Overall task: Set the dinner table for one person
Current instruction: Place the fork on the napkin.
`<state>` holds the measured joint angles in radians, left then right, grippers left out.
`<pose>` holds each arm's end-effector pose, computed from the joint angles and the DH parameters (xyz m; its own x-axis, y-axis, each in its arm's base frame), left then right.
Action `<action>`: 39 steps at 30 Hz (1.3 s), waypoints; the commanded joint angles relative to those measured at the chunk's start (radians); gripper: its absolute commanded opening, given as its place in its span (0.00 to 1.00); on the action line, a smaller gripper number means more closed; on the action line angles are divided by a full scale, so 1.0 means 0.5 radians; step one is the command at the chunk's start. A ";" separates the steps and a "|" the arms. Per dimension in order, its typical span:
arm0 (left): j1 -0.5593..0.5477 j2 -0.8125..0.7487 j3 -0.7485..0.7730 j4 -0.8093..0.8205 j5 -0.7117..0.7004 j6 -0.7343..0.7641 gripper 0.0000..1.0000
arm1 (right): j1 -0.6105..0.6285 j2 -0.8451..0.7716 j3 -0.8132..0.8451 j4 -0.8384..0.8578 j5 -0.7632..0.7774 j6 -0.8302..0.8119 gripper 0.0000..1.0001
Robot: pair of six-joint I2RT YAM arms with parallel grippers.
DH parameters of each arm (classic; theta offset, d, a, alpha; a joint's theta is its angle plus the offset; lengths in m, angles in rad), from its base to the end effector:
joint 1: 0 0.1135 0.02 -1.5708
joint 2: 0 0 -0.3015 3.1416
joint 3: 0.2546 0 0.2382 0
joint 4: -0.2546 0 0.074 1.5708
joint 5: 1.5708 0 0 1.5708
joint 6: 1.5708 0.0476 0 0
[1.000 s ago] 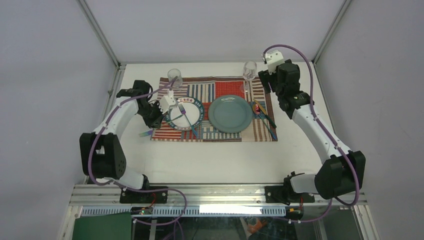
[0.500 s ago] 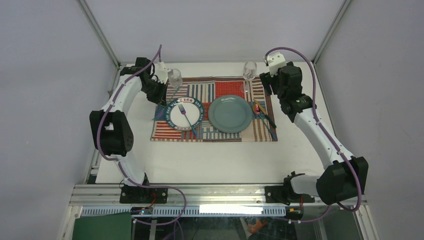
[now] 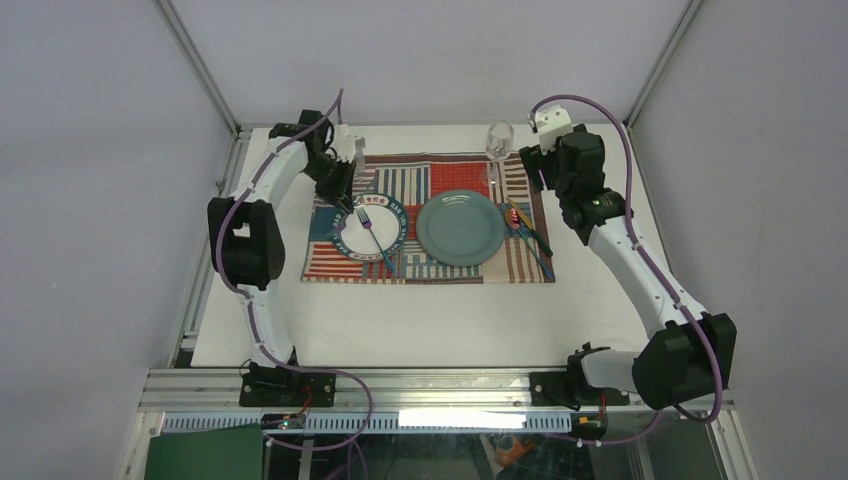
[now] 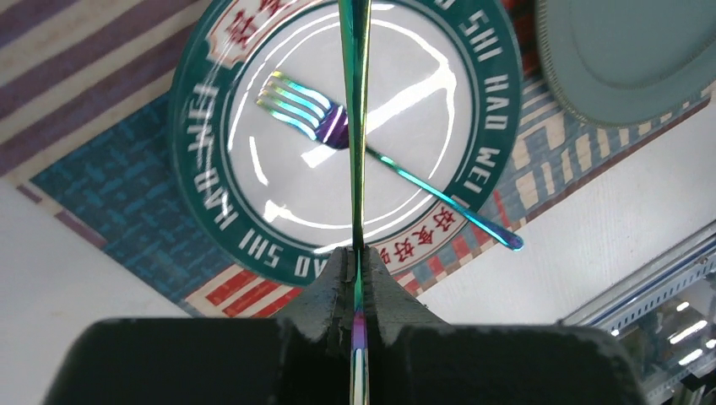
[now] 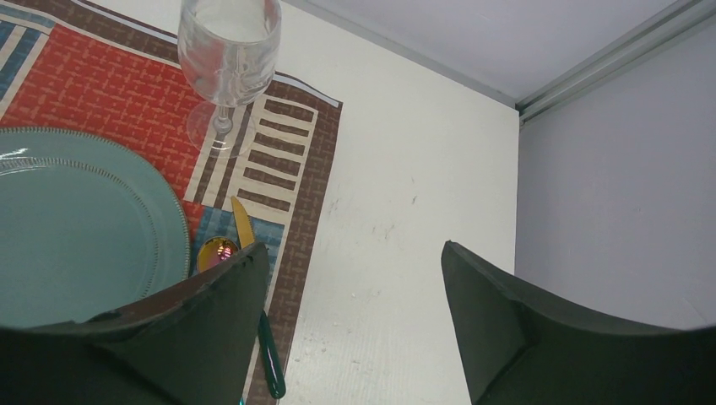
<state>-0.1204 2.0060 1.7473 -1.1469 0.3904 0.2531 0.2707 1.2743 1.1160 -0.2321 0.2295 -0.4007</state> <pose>0.3996 -0.0666 0.2695 -0.9047 0.3427 -0.2532 0.4129 0.8519 -0.3222 0.2730 0.0645 0.3789 -0.3152 -0.4816 -0.8177 -0.1961 0.8761 -0.4404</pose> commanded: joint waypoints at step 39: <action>-0.299 0.465 0.460 0.116 -0.348 -0.296 0.00 | -0.025 -0.129 -0.010 0.068 -0.149 0.064 0.77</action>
<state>-0.2676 2.2127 1.9202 -1.0935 0.2142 0.1459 0.2649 1.2610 1.0992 -0.2314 0.1730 -0.3862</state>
